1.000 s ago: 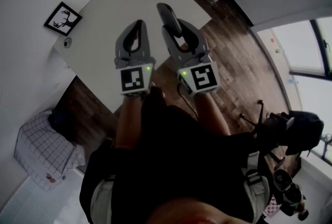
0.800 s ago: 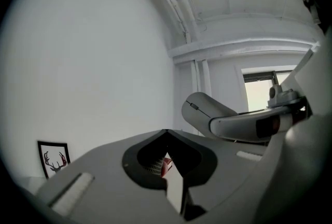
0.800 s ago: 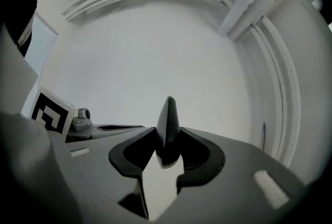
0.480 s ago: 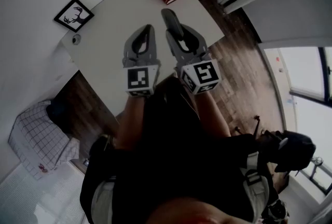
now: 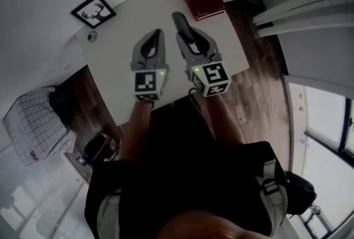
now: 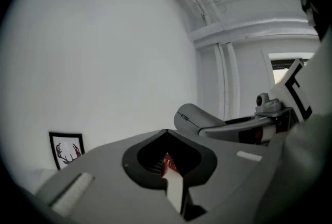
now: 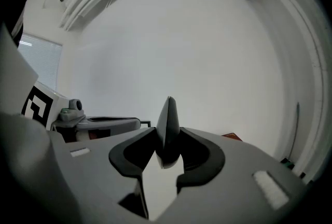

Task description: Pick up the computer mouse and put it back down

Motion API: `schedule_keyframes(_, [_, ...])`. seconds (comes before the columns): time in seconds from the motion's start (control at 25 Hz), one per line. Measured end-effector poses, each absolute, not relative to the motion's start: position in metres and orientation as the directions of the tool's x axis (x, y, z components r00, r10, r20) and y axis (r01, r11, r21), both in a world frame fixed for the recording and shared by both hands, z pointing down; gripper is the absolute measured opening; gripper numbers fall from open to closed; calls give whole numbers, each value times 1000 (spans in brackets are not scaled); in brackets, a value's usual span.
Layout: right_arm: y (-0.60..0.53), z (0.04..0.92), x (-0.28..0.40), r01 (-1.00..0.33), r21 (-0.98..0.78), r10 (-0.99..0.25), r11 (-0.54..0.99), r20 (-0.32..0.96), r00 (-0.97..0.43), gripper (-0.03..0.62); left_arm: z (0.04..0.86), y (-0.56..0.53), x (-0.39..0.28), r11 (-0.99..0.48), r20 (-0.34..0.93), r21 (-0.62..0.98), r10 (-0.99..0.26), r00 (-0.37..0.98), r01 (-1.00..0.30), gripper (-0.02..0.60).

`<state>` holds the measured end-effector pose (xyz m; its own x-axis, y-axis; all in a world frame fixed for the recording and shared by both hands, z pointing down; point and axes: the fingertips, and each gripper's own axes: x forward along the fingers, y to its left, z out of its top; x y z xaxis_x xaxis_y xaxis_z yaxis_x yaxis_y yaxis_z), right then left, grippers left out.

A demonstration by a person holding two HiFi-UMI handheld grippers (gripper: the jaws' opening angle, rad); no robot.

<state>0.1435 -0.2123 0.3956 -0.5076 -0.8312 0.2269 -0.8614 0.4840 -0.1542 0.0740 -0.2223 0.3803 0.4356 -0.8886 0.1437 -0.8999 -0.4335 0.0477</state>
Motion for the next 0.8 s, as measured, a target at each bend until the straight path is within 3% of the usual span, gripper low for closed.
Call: schedule_keyframes(0.8, [-326, 557, 144, -800, -350, -631, 487, 493, -599, 153, 496, -287, 76, -314, 360, 101, -873, 329, -944, 0])
